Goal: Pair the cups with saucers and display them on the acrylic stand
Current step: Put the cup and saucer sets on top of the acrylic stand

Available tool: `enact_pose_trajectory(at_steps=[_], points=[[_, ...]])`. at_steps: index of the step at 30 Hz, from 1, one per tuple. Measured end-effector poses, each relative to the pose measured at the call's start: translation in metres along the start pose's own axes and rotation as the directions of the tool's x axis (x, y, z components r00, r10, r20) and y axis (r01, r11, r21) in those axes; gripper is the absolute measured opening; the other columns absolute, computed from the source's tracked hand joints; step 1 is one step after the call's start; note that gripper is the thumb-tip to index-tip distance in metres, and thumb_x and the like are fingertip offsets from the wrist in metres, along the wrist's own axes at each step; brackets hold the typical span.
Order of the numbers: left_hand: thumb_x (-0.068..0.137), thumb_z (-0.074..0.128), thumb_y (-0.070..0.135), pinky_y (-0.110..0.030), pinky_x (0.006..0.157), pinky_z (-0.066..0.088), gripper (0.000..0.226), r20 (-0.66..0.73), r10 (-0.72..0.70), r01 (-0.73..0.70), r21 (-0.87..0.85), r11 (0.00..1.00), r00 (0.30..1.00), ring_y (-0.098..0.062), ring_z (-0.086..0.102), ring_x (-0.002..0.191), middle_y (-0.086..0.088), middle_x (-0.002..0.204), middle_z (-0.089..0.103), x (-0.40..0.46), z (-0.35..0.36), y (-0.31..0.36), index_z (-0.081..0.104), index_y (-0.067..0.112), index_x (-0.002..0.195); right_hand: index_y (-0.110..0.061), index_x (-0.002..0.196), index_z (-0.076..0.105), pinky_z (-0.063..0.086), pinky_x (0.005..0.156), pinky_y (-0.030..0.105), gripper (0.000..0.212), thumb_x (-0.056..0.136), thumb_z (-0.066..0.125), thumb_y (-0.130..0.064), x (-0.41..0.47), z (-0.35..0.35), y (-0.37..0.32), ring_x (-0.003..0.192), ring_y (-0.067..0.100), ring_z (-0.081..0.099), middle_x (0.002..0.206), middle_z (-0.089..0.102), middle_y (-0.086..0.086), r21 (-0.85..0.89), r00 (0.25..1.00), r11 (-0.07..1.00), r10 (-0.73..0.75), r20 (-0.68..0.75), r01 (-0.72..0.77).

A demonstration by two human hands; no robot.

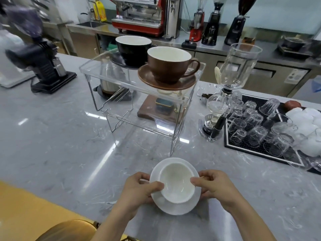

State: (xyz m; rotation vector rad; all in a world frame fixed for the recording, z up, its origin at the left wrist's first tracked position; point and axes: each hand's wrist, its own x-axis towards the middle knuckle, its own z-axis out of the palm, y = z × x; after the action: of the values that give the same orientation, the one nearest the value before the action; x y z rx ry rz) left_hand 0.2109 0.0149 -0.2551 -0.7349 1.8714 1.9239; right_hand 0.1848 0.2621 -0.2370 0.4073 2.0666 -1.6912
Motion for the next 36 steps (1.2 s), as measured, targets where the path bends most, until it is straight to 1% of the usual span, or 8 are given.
enact_pose_trajectory(at_steps=[3,6,11,15,21,24,30,36], points=[[0.06,0.087,0.001,-0.034,0.053,0.061,0.042,-0.02,0.034,-0.034,0.002,0.999,0.999,-0.02,0.071,0.055,-0.018,0.082,0.067,-0.006,-0.019,0.001,0.067,-0.003,0.097,-0.003,0.099,0.073,0.059,0.059,0.033,0.03,0.073,0.084,-0.011,-0.001,0.019,-0.006,0.059,0.015,0.068,0.07,0.066,0.009,-0.004,0.999,0.999,-0.035,0.019,0.035],[0.062,0.088,0.0,-0.042,0.065,0.064,0.042,-0.052,0.067,-0.067,-0.005,0.998,0.996,-0.03,0.077,0.071,-0.02,0.088,0.069,-0.009,-0.038,0.003,0.069,0.003,0.099,-0.005,0.1,0.072,0.061,0.066,0.038,0.032,0.071,0.085,-0.009,-0.003,0.037,-0.013,0.059,0.012,0.068,0.064,0.064,0.002,-0.001,0.998,0.998,-0.059,0.032,0.059],[0.069,0.084,-0.005,-0.037,0.061,0.061,0.036,-0.081,0.133,-0.137,-0.044,0.99,0.988,-0.028,0.077,0.071,-0.008,0.071,0.073,-0.018,-0.071,0.01,0.072,0.004,0.102,-0.005,0.103,0.068,0.063,0.069,0.045,0.037,0.07,0.085,-0.007,-0.008,0.071,-0.03,0.067,0.018,0.07,0.076,0.061,0.01,0.008,0.994,0.995,-0.104,0.042,0.104],[0.053,0.087,0.011,-0.045,0.073,0.064,0.048,-0.104,0.196,-0.203,-0.061,0.977,0.975,-0.028,0.078,0.076,-0.008,0.073,0.076,-0.028,-0.095,0.025,0.077,0.01,0.101,-0.007,0.102,0.066,0.063,0.067,0.044,0.041,0.067,0.087,-0.008,-0.011,0.096,-0.044,0.068,0.02,0.07,0.069,0.062,0.004,0.053,0.986,0.986,-0.162,0.042,0.16],[0.031,0.087,0.029,-0.028,0.056,0.06,0.059,-0.177,0.311,-0.335,-0.127,0.934,0.934,-0.019,0.074,0.066,-0.005,0.07,0.076,-0.032,-0.123,0.051,0.08,0.017,0.089,-0.008,0.104,0.064,0.06,0.057,0.031,0.038,0.071,0.084,-0.005,-0.014,0.126,-0.07,0.061,0.015,0.068,0.074,0.059,0.009,0.129,0.963,0.956,-0.268,0.022,0.264],[0.031,0.088,0.032,-0.031,0.059,0.06,0.062,-0.214,0.354,-0.384,-0.123,0.915,0.911,-0.023,0.072,0.07,-0.009,0.077,0.077,-0.025,-0.135,0.067,0.082,0.016,0.09,-0.011,0.109,0.064,0.062,0.063,0.04,0.054,0.061,0.089,-0.019,-0.014,0.141,-0.085,0.07,0.024,0.069,0.084,0.059,0.017,0.161,0.951,0.938,-0.308,-0.025,0.308],[0.031,0.089,0.041,-0.04,0.077,0.062,0.079,-0.298,0.414,-0.46,-0.102,0.882,0.86,-0.021,0.075,0.078,-0.006,0.086,0.079,-0.005,-0.147,0.102,0.076,0.014,0.103,-0.026,0.111,0.059,0.061,0.071,0.053,0.05,0.068,0.086,-0.026,-0.006,0.167,-0.112,0.085,0.041,0.068,0.092,0.057,0.026,0.164,0.913,0.903,-0.371,-0.17,0.397],[0.046,0.088,0.047,-0.048,0.091,0.06,0.073,-0.307,0.478,-0.515,-0.048,0.856,0.823,-0.023,0.077,0.087,-0.007,0.09,0.081,0.023,-0.14,0.132,0.073,0.012,0.108,-0.038,0.113,0.052,0.059,0.081,0.046,0.039,0.081,0.074,-0.038,0.006,0.179,-0.138,0.087,0.024,0.067,0.091,0.061,0.007,0.097,0.868,0.887,-0.412,-0.275,0.452]])
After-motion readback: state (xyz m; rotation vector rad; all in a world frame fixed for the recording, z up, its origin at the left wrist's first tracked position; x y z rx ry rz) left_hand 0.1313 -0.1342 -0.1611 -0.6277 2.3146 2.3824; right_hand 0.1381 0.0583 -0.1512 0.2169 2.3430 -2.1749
